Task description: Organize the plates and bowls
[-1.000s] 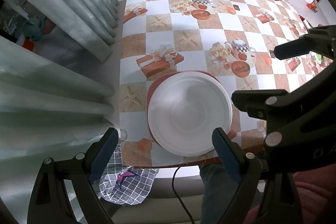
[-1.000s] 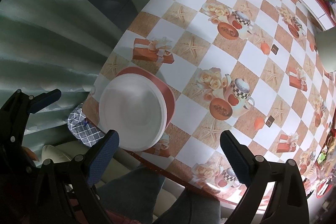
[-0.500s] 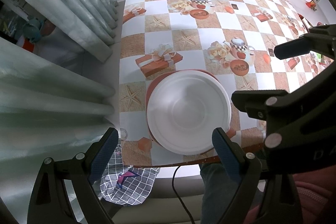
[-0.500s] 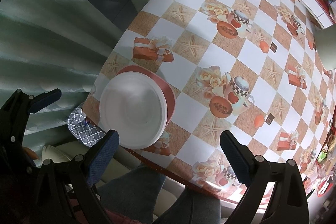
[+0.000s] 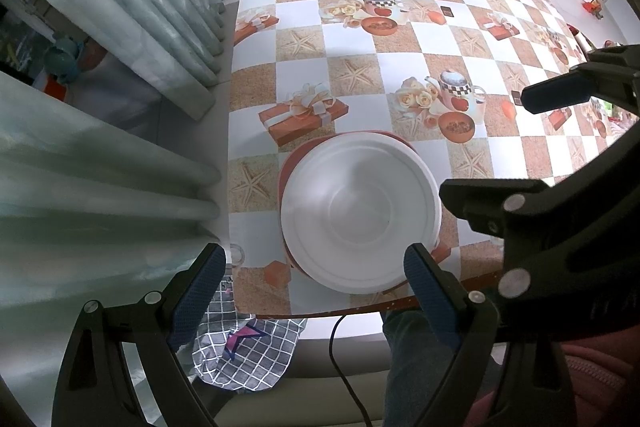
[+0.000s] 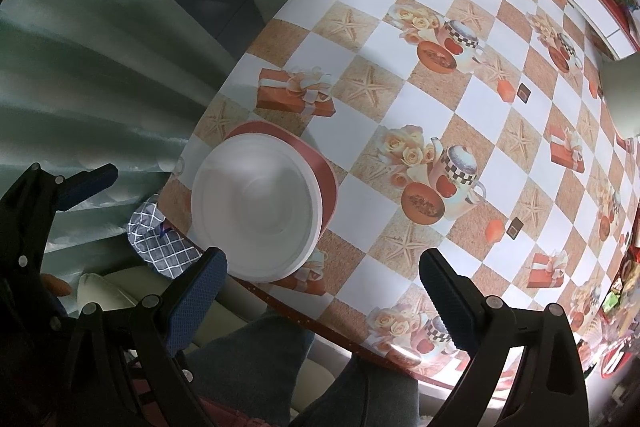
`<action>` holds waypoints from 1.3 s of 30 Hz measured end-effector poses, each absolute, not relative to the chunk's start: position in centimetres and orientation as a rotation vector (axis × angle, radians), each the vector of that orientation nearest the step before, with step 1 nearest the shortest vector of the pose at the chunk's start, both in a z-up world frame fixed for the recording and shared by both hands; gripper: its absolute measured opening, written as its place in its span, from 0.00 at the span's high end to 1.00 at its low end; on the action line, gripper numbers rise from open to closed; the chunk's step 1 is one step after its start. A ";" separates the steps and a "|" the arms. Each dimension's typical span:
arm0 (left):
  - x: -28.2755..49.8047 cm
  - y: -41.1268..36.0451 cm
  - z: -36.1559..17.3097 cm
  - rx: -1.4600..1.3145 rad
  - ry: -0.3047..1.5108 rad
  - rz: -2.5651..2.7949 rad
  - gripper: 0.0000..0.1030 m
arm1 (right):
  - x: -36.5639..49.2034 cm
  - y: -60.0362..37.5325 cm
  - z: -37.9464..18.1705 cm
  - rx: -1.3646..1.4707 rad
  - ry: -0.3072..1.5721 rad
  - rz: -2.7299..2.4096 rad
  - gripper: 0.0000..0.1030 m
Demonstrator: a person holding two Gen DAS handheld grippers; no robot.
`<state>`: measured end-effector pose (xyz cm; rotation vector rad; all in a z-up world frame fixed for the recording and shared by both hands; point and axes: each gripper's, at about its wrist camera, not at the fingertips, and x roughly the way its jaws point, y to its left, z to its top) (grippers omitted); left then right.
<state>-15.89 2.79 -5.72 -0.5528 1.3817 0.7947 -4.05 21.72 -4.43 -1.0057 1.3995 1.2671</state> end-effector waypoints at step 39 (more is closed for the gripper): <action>-15.8 2.9 -6.0 -0.530 1.414 0.767 0.10 | -4.4 21.9 -5.0 -1.017 1.420 1.273 0.05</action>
